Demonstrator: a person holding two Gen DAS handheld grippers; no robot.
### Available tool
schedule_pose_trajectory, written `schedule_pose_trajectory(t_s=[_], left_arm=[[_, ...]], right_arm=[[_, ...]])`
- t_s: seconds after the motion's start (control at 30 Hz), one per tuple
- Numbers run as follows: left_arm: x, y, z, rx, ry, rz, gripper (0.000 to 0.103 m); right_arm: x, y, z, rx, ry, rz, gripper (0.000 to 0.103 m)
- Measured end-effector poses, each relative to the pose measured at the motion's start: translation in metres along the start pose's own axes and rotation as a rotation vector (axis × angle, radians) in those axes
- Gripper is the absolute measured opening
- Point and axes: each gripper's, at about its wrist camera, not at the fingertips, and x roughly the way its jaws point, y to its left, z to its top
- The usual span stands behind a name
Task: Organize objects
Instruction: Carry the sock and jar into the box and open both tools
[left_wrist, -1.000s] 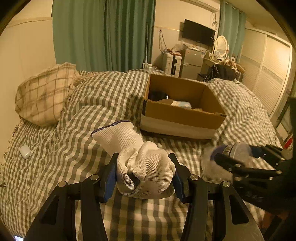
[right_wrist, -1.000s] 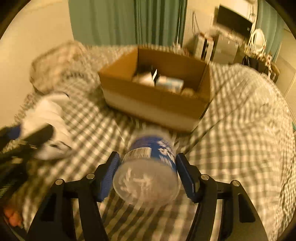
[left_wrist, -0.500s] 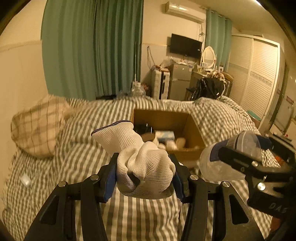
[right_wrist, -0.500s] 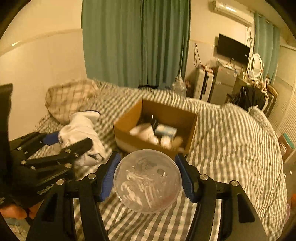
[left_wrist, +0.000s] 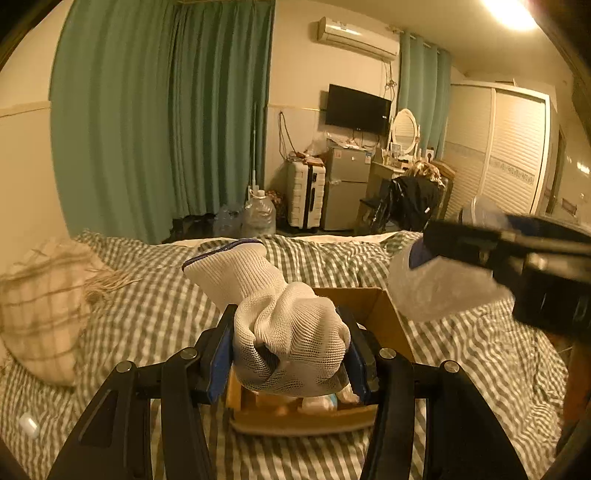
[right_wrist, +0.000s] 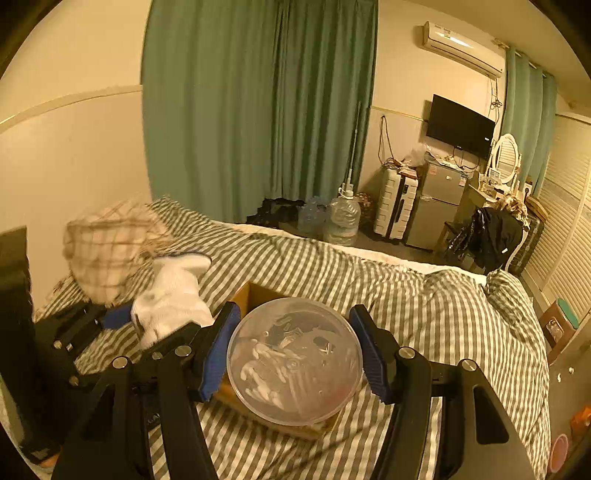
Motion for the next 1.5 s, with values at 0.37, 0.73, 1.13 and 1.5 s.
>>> schedule_pose_trajectory(t_s=[0.37, 0.73, 1.13, 1.5], left_arm=[[0.079, -0.008, -0.015, 0.034, 0.084, -0.027, 0.053], [0.117, -0.014, -0.034, 0.062, 0.143, -0.069, 0.053], [0.091, -0.020, -0.023, 0.083, 0.111, -0.036, 0.090], [0.005, -0.031, 0.016, 0.077, 0.015, 0.004, 0.103]], right_arm=[[0.094, -0.042, -0.004, 0.053, 0.092, -0.006, 0.061], [0.154, -0.063, -0.044, 0.126, 0.184, 0.027, 0.061], [0.126, -0.070, -0.036, 0.147, 0.156, 0.021, 0.068], [0.021, -0.068, -0.013, 0.118, 0.069, -0.078, 0.094]])
